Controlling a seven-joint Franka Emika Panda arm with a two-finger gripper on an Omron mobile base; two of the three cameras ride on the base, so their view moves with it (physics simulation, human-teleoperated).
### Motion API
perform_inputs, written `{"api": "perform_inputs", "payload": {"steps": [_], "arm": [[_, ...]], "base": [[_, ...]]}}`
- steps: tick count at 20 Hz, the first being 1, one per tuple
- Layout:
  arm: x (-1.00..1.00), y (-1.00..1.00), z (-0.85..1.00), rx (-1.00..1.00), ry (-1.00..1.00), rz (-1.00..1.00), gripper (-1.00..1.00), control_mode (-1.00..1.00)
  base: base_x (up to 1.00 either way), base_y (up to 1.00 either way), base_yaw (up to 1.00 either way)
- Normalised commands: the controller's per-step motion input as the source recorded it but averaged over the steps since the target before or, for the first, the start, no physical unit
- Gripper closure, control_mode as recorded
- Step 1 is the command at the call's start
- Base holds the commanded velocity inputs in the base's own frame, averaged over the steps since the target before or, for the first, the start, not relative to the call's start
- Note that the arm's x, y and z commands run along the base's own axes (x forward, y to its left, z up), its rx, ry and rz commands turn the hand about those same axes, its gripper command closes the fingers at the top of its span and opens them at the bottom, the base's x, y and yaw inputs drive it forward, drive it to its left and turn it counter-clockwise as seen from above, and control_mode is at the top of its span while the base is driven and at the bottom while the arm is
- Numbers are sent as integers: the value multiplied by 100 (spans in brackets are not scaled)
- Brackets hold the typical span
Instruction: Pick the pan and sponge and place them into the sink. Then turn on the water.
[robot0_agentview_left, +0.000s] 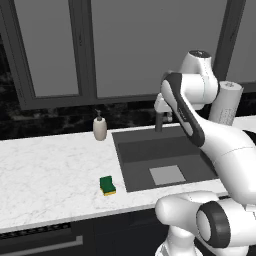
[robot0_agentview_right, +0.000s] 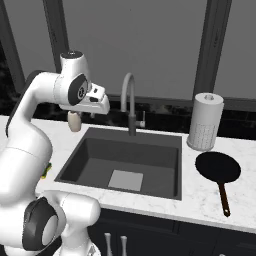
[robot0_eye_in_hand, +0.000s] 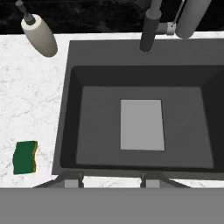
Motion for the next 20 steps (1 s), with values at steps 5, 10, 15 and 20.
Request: {"api": "perform_inputs", "payload": {"steps": [5,10,15,20], "arm": [[-10,-24,-6,0,-1,0,-100,-100],[-21,-54,-20,0,-1,0,-100,-100],[-27,-64,-27,0,0,0,-100,-100],[-24,-63,-27,0,0,0,-100,-100]], "base": [[0,0,0],[0,0,0],[0,0,0],[0,0,0]]}}
